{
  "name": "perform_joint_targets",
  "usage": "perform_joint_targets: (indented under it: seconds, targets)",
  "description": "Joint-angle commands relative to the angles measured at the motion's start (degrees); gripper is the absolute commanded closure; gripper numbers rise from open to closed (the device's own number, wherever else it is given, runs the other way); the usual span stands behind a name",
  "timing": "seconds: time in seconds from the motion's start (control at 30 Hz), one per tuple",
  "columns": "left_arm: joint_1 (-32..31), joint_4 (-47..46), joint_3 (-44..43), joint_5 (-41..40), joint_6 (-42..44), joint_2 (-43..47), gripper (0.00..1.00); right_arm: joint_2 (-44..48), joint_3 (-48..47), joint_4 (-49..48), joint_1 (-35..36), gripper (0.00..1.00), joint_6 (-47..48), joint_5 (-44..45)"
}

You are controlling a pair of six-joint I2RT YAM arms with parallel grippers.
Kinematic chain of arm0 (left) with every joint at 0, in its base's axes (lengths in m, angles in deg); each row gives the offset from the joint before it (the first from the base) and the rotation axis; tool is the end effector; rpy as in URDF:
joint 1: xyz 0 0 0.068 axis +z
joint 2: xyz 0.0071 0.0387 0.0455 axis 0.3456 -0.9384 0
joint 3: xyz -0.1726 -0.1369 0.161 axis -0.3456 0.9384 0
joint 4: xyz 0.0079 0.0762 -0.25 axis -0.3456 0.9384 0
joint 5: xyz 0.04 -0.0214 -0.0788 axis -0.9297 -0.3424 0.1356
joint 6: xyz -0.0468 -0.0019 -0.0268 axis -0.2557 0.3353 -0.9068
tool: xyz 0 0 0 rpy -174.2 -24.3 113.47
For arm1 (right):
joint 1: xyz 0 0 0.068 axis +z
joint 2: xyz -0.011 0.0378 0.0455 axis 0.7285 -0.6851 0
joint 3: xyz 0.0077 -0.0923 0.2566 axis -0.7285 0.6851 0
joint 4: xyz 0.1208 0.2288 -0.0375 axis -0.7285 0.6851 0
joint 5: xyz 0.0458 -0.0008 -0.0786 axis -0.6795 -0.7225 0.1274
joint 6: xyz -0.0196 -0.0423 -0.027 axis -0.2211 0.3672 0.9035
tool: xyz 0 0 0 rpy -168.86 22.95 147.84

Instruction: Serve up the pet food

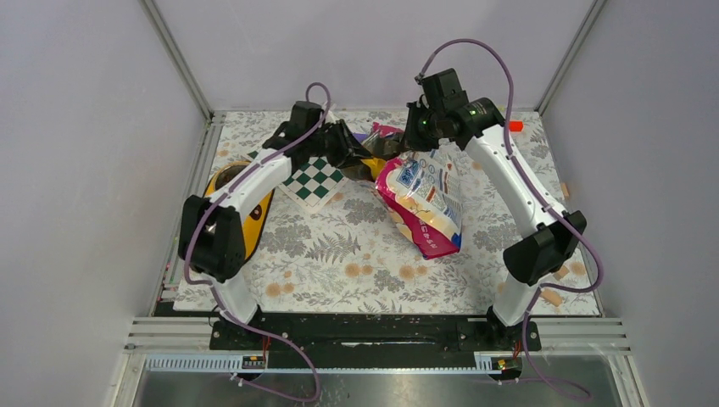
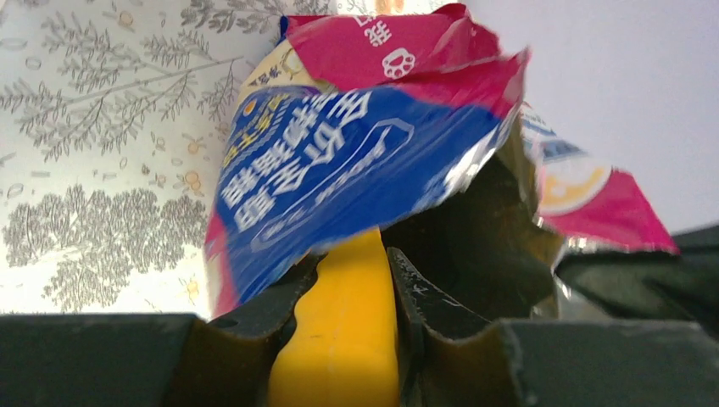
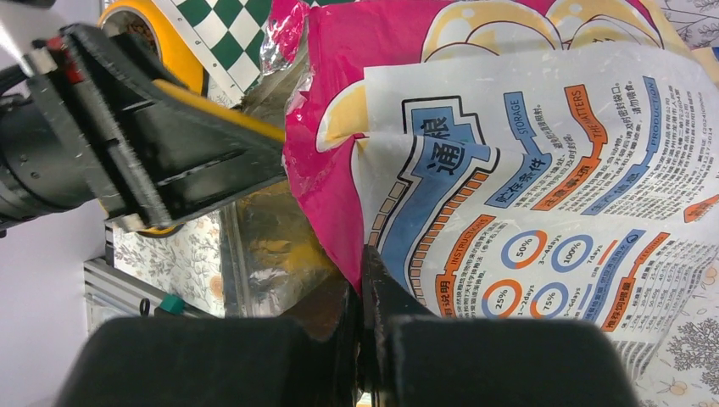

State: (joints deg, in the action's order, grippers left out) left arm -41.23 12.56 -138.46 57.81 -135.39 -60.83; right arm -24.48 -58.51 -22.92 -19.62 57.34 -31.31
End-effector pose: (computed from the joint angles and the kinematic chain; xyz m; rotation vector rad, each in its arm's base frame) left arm 0.3636 -0.1611 0.2982 -0.2369 2.3444 -1.3247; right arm 0.3372 0.1775 0.4105 -0.1007 2.3441 0.6077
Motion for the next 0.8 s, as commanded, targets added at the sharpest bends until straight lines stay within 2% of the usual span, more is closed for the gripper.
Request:
perform_joint_targets:
  seconds: [0.0, 0.17, 0.33, 0.5, 0.77]
  targets:
    - [-3.9, 9.9, -11.2, -8.9, 7.3, -5.3, 1.0, -0.5, -2.8, -3.4, 2.0, 1.0, 0.7, -0.7]
    - [-6.1, 10.1, -12.2, -7.1, 7.2, -10.1, 1.0, -1.4, -1.9, -3.5, 2.6, 1.0, 0.1, -1.6]
    - [-6.3, 2.5, -11.1, 3.6, 0.6, -12.0, 1.0, -1.6, -1.6, -3.6, 2.7, 1.0, -0.6, -2.0]
    - [-5.0, -7.3, -6.0, 8.3, -6.9, -8.4, 1.0, -1.3, -2.3, -3.5, 2.6, 1.0, -0.8, -1.7]
    - [0.7, -23.0, 4.3, 12.2, -19.3, 0.3, 1.0, -0.6, -5.3, -2.6, 0.8, 1.0, -1.9, -3.8]
